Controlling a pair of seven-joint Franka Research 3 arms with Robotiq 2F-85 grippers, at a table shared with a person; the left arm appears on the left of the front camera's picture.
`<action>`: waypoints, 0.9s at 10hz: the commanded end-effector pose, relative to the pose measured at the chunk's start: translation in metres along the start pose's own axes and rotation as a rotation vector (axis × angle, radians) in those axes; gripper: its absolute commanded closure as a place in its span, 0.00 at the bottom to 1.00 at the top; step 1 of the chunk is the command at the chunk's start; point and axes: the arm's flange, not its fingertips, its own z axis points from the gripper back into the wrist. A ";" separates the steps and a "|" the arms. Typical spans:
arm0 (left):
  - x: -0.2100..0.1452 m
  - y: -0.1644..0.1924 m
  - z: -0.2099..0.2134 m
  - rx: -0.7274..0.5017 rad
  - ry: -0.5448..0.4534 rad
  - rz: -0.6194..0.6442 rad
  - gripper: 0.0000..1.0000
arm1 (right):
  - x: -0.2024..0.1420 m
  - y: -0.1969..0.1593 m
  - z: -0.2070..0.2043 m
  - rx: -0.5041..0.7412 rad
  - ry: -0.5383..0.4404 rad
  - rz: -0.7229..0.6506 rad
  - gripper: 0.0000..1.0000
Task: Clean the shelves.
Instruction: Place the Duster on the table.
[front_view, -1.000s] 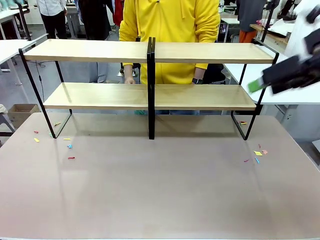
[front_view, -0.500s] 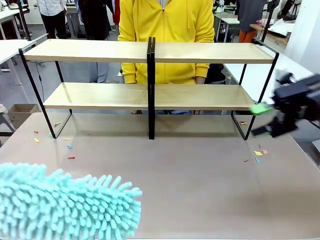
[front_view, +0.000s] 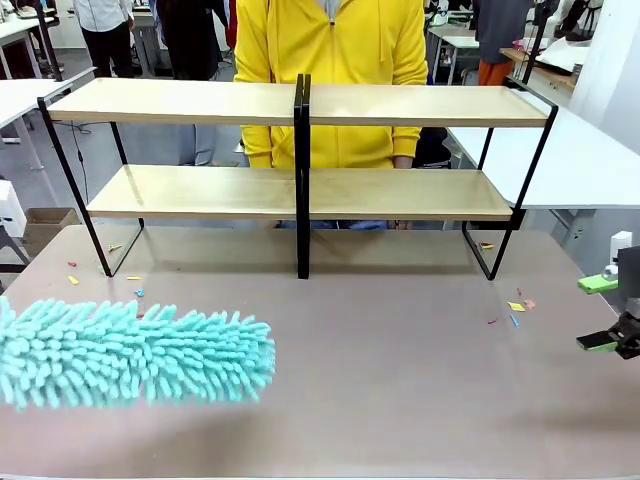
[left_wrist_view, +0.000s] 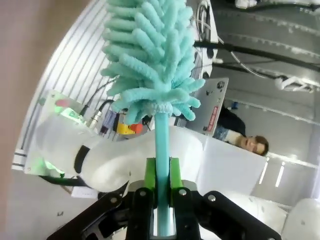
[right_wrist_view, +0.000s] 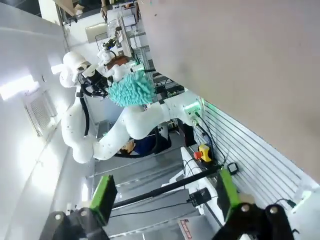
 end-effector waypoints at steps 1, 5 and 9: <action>0.001 -0.012 -0.011 -0.008 0.081 -0.065 0.87 | -0.006 0.033 -0.006 0.031 0.014 0.069 0.00; 0.070 0.061 0.055 0.175 0.177 -0.204 0.87 | -0.006 0.033 -0.006 0.031 0.014 0.069 0.00; 0.086 0.104 0.071 0.137 0.080 -0.164 0.87 | -0.006 0.033 -0.006 0.031 0.014 0.069 0.00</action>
